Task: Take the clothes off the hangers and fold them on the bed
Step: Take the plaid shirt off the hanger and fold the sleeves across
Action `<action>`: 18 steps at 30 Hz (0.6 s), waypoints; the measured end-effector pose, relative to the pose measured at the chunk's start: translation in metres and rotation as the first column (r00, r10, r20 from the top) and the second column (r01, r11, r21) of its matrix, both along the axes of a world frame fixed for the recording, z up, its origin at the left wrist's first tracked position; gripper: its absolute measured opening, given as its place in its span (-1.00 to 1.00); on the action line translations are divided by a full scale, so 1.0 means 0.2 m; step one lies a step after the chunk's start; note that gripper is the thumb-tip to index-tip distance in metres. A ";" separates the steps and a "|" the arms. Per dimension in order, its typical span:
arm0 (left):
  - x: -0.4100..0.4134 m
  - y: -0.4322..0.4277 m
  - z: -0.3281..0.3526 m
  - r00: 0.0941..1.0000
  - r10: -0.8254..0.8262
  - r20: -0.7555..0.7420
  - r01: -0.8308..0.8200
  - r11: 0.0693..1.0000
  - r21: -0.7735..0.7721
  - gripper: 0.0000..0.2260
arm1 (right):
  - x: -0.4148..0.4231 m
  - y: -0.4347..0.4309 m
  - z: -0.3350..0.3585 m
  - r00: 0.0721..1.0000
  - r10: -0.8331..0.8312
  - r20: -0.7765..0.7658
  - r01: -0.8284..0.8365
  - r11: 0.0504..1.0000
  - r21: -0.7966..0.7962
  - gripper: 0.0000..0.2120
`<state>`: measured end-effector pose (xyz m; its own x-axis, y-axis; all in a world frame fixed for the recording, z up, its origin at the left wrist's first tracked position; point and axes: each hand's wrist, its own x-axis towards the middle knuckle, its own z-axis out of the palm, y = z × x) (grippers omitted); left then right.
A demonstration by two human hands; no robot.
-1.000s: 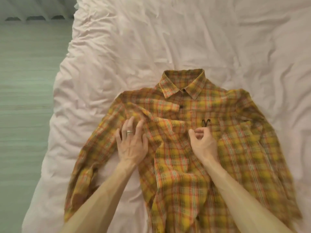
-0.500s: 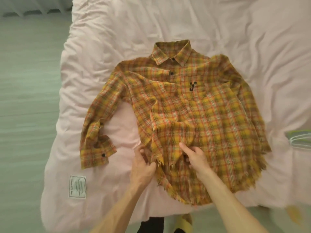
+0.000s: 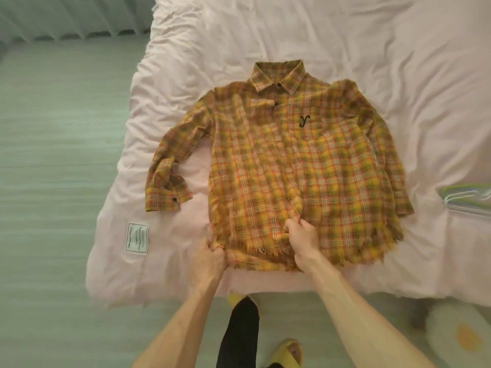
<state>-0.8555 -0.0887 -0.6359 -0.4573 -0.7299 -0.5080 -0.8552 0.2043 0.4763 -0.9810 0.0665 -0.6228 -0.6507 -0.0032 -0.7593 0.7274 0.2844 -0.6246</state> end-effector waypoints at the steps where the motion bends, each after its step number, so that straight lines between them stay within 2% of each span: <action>1: 0.06 0.00 -0.03 1.000 0.015 0.018 -0.016 1.000 0.018 -0.86 | 0.02 0.01 0.00 1.000 0.000 0.012 0.000 1.000 0.010 -0.87; 3: 0.16 -0.03 -0.11 0.997 0.009 0.077 -0.015 0.997 0.079 -0.80 | 0.08 0.04 -0.02 0.999 0.024 0.028 -0.024 1.000 -0.003 -0.90; 6: 0.22 -0.05 -0.19 0.992 0.003 0.124 -0.024 0.986 0.167 -0.79 | 0.15 0.09 -0.08 0.982 0.182 0.056 -0.181 0.983 -0.021 -0.90; 7: 0.22 -0.05 -0.18 0.995 0.007 0.101 -0.024 0.985 0.170 -0.82 | 0.17 0.10 -0.10 0.967 0.244 0.078 -0.242 0.970 -0.027 -0.89; 9: 0.18 -0.04 -0.16 0.999 -0.022 0.035 0.018 0.995 0.093 -0.67 | 0.21 0.13 -0.16 0.947 0.306 0.101 -0.304 0.952 -0.031 -0.91; 10: 0.16 -0.04 -0.16 0.995 -0.093 0.029 0.093 0.996 0.000 -0.56 | 0.22 0.13 -0.17 0.957 0.272 0.104 -0.267 0.962 -0.053 -0.93; 12: 0.12 -0.04 -0.15 0.948 -0.301 0.104 0.317 0.920 -0.231 -0.40 | 0.22 0.14 -0.19 0.985 0.062 0.164 -0.025 0.975 -0.221 -0.82; 13: 0.09 -0.05 -0.16 0.897 -0.405 0.179 0.442 0.834 -0.331 -0.40 | 0.21 0.14 -0.19 0.970 -0.052 0.237 0.127 0.941 -0.313 -0.70; 15: 0.03 -0.07 -0.19 0.778 -0.537 0.327 0.628 0.661 -0.410 -0.49 | 0.17 0.14 -0.24 0.897 -0.197 0.397 0.354 0.856 -0.376 -0.45; 16: 0.01 -0.08 -0.20 0.732 -0.574 0.367 0.681 0.601 -0.418 -0.54 | 0.14 0.14 -0.26 0.866 -0.220 0.448 0.401 0.841 -0.363 -0.38; 18: -0.01 -0.11 -0.23 0.689 -0.601 0.405 0.724 0.540 -0.429 -0.62 | 0.11 0.14 -0.27 0.861 -0.141 0.488 0.358 0.850 -0.386 -0.39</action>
